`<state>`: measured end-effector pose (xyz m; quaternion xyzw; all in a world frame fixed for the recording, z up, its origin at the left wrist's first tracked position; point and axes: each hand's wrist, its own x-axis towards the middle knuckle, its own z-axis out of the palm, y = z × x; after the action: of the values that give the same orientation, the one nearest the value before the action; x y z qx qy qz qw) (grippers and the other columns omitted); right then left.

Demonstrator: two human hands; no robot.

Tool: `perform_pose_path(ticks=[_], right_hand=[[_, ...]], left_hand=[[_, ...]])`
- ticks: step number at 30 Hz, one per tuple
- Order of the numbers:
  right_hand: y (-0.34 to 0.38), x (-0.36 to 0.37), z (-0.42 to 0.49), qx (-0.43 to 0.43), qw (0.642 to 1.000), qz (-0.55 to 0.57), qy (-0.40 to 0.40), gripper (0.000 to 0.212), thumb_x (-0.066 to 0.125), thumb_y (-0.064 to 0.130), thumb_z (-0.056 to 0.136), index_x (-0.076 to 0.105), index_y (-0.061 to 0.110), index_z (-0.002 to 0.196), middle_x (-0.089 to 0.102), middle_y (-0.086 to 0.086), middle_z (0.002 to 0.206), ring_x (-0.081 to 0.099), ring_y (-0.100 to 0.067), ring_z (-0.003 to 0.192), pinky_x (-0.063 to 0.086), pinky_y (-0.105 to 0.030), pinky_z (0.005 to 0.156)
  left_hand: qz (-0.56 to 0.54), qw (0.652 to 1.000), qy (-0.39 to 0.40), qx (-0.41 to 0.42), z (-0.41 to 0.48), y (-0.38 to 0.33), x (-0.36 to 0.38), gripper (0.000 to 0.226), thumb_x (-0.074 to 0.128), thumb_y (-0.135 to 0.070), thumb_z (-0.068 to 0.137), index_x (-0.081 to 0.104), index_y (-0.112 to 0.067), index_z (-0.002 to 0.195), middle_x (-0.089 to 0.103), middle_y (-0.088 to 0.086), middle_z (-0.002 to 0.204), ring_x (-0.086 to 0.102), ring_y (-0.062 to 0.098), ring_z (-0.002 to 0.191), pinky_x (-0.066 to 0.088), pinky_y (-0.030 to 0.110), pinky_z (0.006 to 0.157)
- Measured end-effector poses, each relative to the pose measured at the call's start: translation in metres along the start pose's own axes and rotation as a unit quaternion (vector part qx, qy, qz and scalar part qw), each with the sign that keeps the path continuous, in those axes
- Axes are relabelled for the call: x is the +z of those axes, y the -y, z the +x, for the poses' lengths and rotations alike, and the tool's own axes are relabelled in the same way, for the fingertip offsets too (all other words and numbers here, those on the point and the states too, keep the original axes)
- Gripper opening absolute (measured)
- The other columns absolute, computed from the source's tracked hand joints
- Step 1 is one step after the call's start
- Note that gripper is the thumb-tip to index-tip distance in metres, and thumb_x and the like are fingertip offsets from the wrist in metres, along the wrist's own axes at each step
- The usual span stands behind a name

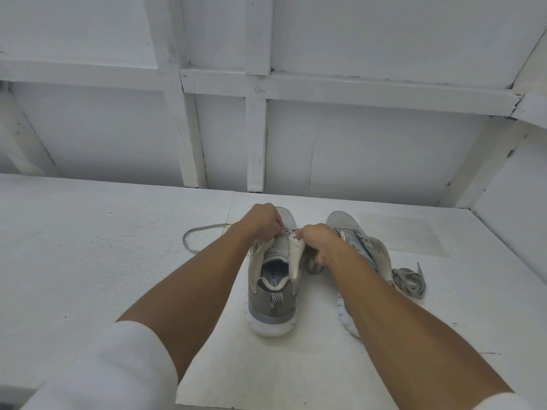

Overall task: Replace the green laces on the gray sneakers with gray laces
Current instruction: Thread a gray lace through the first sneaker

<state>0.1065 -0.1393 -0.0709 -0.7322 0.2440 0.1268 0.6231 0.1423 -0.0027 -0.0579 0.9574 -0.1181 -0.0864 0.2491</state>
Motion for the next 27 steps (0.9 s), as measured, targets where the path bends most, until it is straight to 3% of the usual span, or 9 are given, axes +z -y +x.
perform_pose_path(ticks=[3, 6, 9, 13, 15, 17, 20, 24, 27], right_hand=[[0.000, 0.001, 0.002, -0.002, 1.000, -0.011, -0.003, 0.031, 0.042, -0.002, 0.092, 0.059, -0.008, 0.117, 0.056, -0.017, 0.082, 0.049, -0.022, 0.060, 0.037, -0.025, 0.048], [0.000, 0.002, 0.001, -0.003, 1.000, -0.023, -0.003, 0.031, 0.042, -0.002, 0.092, 0.059, -0.007, 0.118, 0.054, -0.015, 0.076, 0.048, -0.021, 0.058, 0.035, -0.024, 0.045], [-0.001, 0.001, 0.004, -0.005, 1.000, -0.029, -0.005, 0.033, 0.045, 0.000, 0.091, 0.059, -0.007, 0.120, 0.056, -0.016, 0.083, 0.049, -0.022, 0.061, 0.037, -0.026, 0.049], [-0.001, 0.000, 0.003, -0.023, 0.999, -0.034, 0.009, 0.036, 0.054, 0.005, 0.089, 0.057, -0.002, 0.124, 0.053, -0.003, 0.079, 0.051, -0.014, 0.064, 0.046, -0.027, 0.057], [0.000, 0.000, 0.002, -0.018, 0.999, -0.040, 0.009, 0.029, 0.051, 0.004, 0.090, 0.061, 0.000, 0.117, 0.053, -0.005, 0.075, 0.050, -0.017, 0.060, 0.043, -0.026, 0.050], [0.002, 0.000, -0.002, -0.001, 0.999, -0.046, 0.013, 0.017, 0.045, 0.002, 0.091, 0.062, 0.003, 0.093, 0.050, -0.009, 0.067, 0.045, -0.020, 0.052, 0.033, -0.022, 0.043], [0.008, 0.000, -0.008, -0.004, 0.998, -0.048, 0.028, 0.021, 0.045, 0.003, 0.089, 0.052, 0.007, 0.070, 0.047, -0.010, 0.062, 0.044, -0.021, 0.050, 0.035, -0.024, 0.047], [0.015, -0.001, -0.007, -0.004, 0.999, -0.025, 0.034, 0.021, 0.050, 0.005, 0.094, 0.058, 0.005, 0.074, 0.054, -0.009, 0.066, 0.050, -0.020, 0.055, 0.043, -0.030, 0.053], [0.015, 0.003, 0.002, -0.025, 0.997, -0.076, 0.018, 0.010, 0.055, 0.003, 0.092, 0.064, 0.002, 0.087, 0.055, -0.008, 0.064, 0.050, -0.018, 0.051, 0.040, -0.024, 0.042]], left_hand=[[-0.005, 1.000, -0.001, 0.002, -0.001, -0.001, -0.001, 0.016, 0.072, -0.019, 0.083, 0.078, -0.016, 0.098, 0.074, 0.006, 0.100, 0.059, 0.015, 0.087, 0.046, 0.022, 0.074], [-0.014, 1.000, -0.002, 0.001, -0.001, -0.001, 0.001, 0.016, 0.073, -0.020, 0.083, 0.078, -0.017, 0.098, 0.074, 0.005, 0.100, 0.059, 0.014, 0.085, 0.045, 0.021, 0.073], [-0.018, 1.000, -0.006, 0.001, 0.000, -0.002, 0.001, 0.017, 0.073, -0.020, 0.083, 0.077, -0.016, 0.100, 0.074, 0.005, 0.100, 0.059, 0.014, 0.088, 0.045, 0.021, 0.074], [-0.031, 0.999, -0.010, 0.000, -0.001, -0.003, 0.002, 0.016, 0.074, -0.018, 0.082, 0.078, -0.015, 0.097, 0.074, 0.005, 0.097, 0.060, 0.013, 0.086, 0.048, 0.022, 0.074], [-0.039, 0.999, -0.014, -0.002, -0.001, -0.002, 0.003, 0.012, 0.076, -0.017, 0.080, 0.078, -0.015, 0.091, 0.074, 0.006, 0.094, 0.062, 0.015, 0.085, 0.048, 0.022, 0.072], [-0.044, 0.999, -0.021, -0.004, -0.001, -0.003, 0.003, 0.006, 0.079, -0.017, 0.077, 0.075, -0.018, 0.082, 0.072, 0.005, 0.090, 0.063, 0.017, 0.085, 0.048, 0.023, 0.069], [-0.042, 0.999, -0.030, -0.004, 0.000, -0.004, 0.005, 0.015, 0.083, -0.019, 0.072, 0.068, -0.022, 0.074, 0.068, 0.002, 0.084, 0.063, 0.017, 0.084, 0.049, 0.025, 0.071], [-0.058, 0.998, -0.035, -0.004, -0.001, -0.004, 0.007, 0.017, 0.081, -0.022, 0.073, 0.065, -0.024, 0.079, 0.068, 0.001, 0.092, 0.063, 0.018, 0.088, 0.050, 0.025, 0.075], [-0.056, 0.997, -0.054, -0.010, -0.004, 0.000, 0.004, 0.018, 0.079, -0.029, 0.073, 0.064, -0.024, 0.081, 0.067, -0.001, 0.092, 0.062, 0.016, 0.088, 0.050, 0.026, 0.074]])
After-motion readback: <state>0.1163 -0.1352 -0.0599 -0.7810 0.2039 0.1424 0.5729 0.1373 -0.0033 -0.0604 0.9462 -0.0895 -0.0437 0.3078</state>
